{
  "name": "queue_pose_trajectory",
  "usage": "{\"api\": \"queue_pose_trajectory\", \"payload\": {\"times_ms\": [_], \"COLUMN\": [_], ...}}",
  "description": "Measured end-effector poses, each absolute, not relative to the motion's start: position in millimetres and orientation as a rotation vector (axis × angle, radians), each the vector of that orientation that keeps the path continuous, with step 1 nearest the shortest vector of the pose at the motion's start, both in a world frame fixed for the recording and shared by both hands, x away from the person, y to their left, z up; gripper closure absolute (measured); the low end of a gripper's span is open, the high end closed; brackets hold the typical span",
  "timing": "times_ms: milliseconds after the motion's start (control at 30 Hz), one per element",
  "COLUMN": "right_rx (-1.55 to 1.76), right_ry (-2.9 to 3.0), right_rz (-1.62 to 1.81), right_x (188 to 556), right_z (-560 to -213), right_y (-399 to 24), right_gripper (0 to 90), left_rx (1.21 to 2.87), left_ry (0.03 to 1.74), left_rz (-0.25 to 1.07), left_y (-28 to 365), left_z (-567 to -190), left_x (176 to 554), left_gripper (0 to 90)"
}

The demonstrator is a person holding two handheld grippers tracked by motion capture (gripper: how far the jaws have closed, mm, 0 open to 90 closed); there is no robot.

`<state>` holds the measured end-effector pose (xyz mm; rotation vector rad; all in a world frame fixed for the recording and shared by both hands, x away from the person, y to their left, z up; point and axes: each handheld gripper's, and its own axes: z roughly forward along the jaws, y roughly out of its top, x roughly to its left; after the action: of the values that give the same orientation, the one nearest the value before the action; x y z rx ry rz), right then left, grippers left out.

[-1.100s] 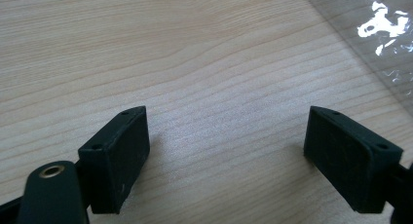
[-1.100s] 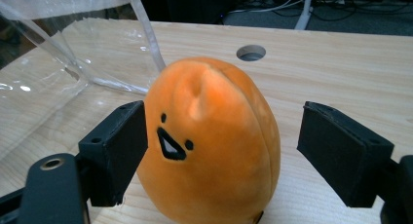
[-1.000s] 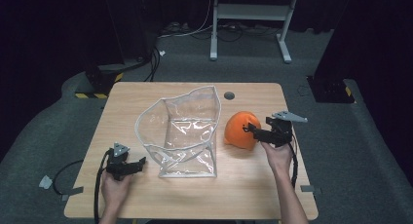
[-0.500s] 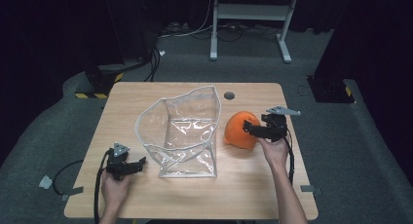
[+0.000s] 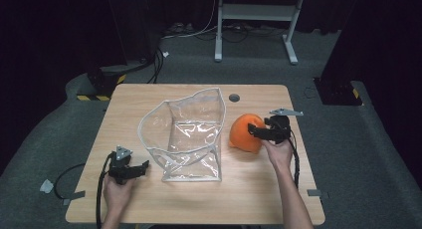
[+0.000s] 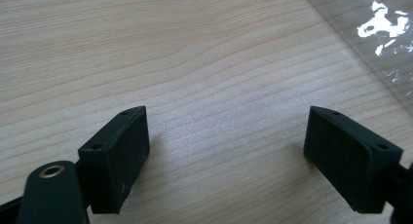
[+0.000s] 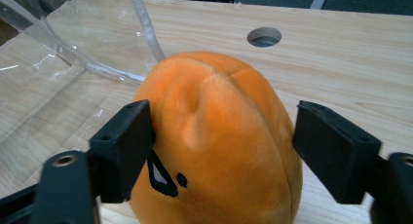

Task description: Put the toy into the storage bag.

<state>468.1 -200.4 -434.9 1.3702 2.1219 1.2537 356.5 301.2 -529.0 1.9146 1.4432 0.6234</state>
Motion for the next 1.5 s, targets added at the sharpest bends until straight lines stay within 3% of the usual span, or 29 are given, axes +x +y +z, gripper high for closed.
{"api": "queue_pose_trajectory", "payload": {"times_ms": [833, 1067, 1500], "right_rx": [1.249, 1.214, 1.194], "right_ry": [2.196, 2.184, 2.167], "right_rz": [1.209, 1.204, 1.257], "right_x": [460, 458, 448], "right_z": [-440, -438, -419], "right_y": [-202, -199, -205], "right_gripper": [66.6, 71.7, 73.3], "left_rx": [1.920, 1.920, 1.920], "left_ry": [1.434, 1.434, 1.434], "left_rz": [0.623, 0.623, 0.622], "left_y": [301, 301, 301], "left_z": [-529, -529, -529], "left_x": [356, 356, 356], "left_gripper": [17.2, 17.2, 17.2]}}
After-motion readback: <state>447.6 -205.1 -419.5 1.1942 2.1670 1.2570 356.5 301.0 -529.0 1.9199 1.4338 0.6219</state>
